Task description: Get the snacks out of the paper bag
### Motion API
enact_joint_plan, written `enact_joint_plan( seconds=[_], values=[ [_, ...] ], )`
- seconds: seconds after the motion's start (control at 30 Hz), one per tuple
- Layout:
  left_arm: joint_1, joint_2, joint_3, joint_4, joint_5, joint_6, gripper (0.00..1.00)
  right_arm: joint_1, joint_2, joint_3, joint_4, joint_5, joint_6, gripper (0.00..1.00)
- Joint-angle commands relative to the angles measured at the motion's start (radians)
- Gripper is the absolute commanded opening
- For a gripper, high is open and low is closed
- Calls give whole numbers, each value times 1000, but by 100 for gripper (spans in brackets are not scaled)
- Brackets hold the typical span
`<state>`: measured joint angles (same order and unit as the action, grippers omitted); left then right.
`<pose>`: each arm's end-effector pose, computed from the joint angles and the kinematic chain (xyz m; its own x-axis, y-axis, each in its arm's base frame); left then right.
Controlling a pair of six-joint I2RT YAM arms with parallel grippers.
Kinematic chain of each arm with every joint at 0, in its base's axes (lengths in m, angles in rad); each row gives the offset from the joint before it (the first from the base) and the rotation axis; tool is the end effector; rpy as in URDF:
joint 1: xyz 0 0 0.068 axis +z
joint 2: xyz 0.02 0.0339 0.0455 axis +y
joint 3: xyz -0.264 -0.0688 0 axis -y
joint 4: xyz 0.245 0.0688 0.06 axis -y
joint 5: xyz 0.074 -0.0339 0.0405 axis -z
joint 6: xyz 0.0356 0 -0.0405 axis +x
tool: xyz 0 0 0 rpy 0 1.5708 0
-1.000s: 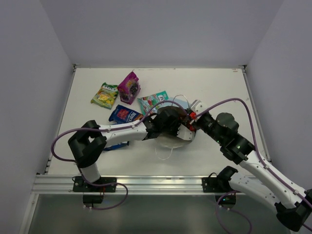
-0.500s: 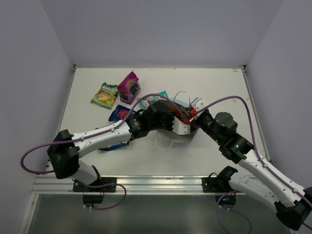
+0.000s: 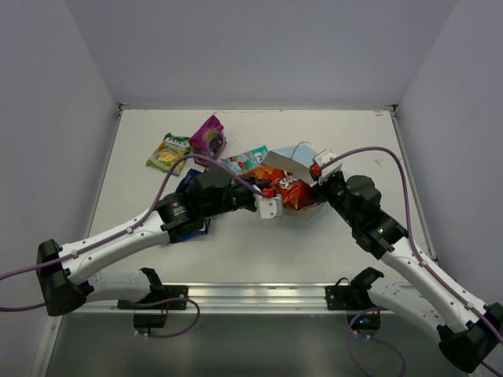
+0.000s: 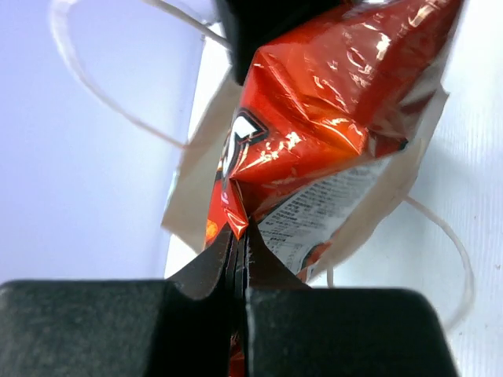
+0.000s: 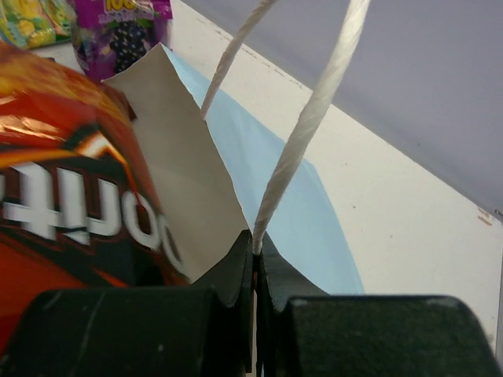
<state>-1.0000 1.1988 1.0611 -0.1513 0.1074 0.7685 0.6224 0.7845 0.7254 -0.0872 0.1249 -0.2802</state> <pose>0.1480 -0.2375 0.3541 0.5094 0.4857 -0.7104 0.7484 0.1574 0.6443 0.1565 0.1068 0.3295 0.0184 -0.3245 -0.9457 -0.4924 0.8203 -0.2910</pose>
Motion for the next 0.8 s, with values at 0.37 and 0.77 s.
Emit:
enact_joint_plan(
  seconds=[0.37, 0.77],
  values=[
    [0, -176, 215, 158, -611, -347, 0, -133, 62, 69, -120, 140, 211, 0],
    [27, -59, 108, -134, -741, -796, 0, -334, 105, 233, -302, 59, 518, 0]
  ],
)
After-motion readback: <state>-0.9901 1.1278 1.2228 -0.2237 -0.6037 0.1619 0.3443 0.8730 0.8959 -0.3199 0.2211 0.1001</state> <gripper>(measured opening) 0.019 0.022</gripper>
